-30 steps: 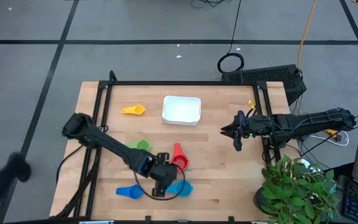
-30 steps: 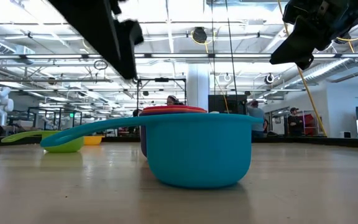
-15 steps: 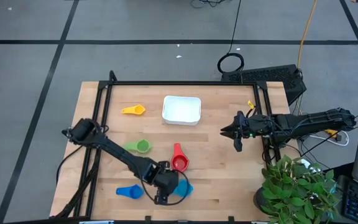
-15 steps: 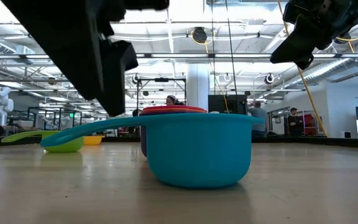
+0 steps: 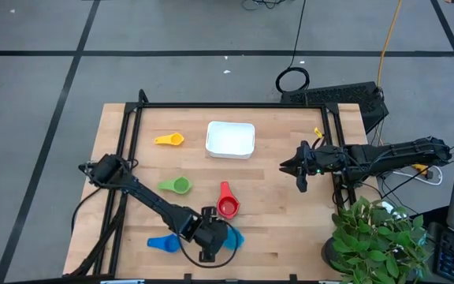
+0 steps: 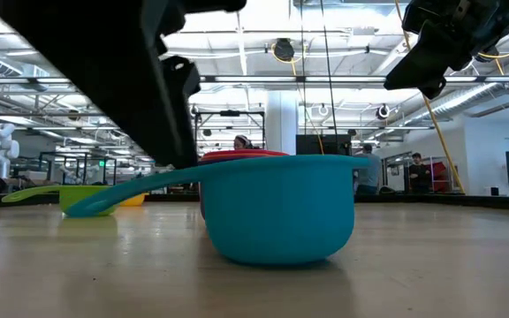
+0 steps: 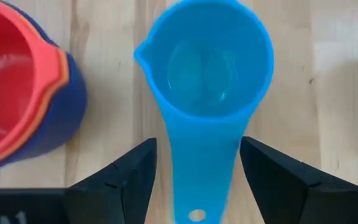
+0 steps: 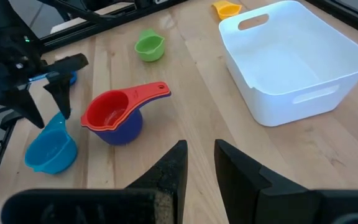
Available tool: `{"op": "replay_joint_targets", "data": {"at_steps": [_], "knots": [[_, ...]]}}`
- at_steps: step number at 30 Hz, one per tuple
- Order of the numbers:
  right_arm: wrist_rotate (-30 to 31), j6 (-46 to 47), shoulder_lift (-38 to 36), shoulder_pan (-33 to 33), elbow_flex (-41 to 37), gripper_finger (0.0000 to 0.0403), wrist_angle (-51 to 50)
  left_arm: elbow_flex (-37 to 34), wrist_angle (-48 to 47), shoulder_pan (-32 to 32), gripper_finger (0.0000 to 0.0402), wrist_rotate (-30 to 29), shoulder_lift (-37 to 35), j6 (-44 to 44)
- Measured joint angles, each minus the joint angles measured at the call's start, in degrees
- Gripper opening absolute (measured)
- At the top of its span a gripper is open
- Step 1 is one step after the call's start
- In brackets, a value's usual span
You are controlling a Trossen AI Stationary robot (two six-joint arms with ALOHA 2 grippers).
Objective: Nest measuring cups in basket
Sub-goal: Stack the light blue measuring cup on top of the red measuring cup
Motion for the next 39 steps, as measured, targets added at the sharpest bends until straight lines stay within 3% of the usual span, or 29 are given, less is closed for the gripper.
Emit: {"op": "replay_joint_targets", "data": {"at_steps": [14,17,22,32,39], "knots": [[0.10,0.23,0.00,0.00,0.00,0.0073,0.03,0.02,-2.41,0.22,0.0232,1.00,2.70,1.08],[0.10,0.24,0.02,0.00,0.00,0.0073,0.18,0.04,-2.42,0.45,0.0207,0.64,3.24,1.84],[0.11,0.24,0.01,0.00,0.00,0.0073,0.42,0.02,-4.62,0.46,0.0131,0.66,3.24,4.61],[0.10,0.24,0.02,0.00,0.00,0.0073,0.42,0.07,-9.34,1.09,0.0131,3.06,1.51,11.06],[0.11,0.15,0.00,0.00,0.00,0.0073,0.44,0.42,-14.33,0.61,0.0131,2.60,-4.39,17.83]]}}
